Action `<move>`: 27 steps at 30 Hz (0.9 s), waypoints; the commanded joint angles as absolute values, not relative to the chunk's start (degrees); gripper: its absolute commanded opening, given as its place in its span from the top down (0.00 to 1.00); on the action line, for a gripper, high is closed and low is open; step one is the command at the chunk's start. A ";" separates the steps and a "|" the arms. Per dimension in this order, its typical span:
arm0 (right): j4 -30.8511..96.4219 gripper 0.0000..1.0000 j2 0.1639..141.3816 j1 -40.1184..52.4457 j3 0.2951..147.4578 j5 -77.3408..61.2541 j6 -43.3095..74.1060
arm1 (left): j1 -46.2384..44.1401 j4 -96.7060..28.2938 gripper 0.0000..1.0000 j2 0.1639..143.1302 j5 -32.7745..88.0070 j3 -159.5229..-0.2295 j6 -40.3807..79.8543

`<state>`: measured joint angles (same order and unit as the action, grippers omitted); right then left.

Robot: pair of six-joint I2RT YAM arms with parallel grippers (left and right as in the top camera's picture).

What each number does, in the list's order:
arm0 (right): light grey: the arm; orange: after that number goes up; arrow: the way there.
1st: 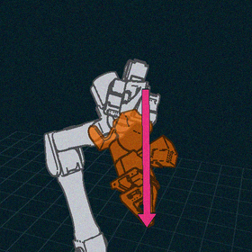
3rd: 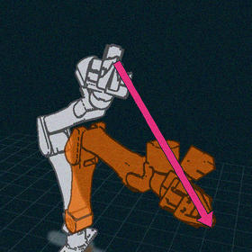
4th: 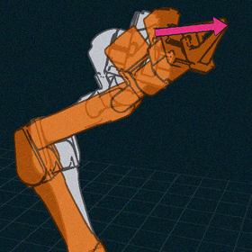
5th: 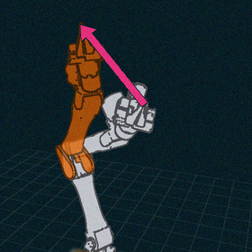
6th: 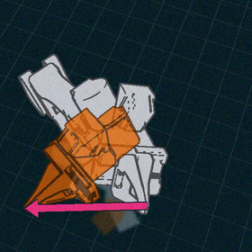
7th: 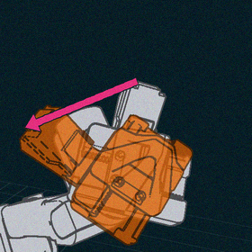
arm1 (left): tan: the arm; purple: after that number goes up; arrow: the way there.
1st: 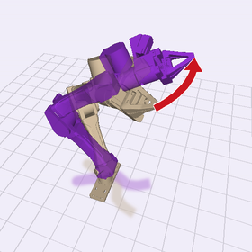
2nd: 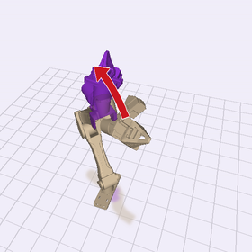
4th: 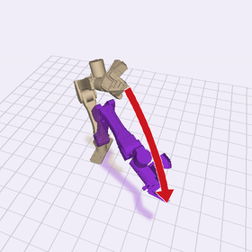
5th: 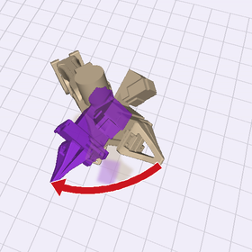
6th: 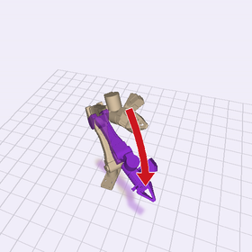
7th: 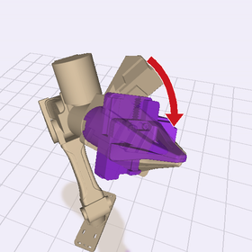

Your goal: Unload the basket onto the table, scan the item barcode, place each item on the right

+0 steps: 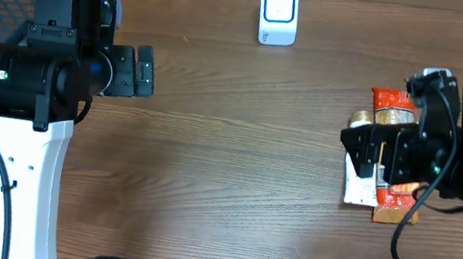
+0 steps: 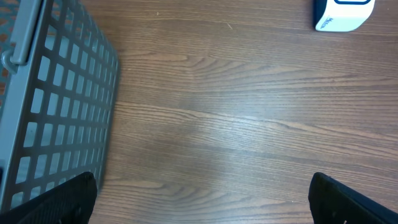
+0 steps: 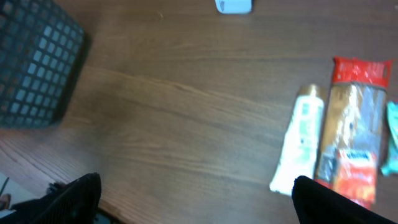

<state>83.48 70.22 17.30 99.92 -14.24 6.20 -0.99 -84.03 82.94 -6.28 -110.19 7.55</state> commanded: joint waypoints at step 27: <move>14.39 0.00 19.86 5.74 29.06 -1.13 6.00 | -0.56 -83.81 0.00 82.91 -6.55 -110.26 7.73</move>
<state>19.62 25.65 6.35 37.60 -1.87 6.00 -0.99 -84.03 82.94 -6.26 -110.19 7.55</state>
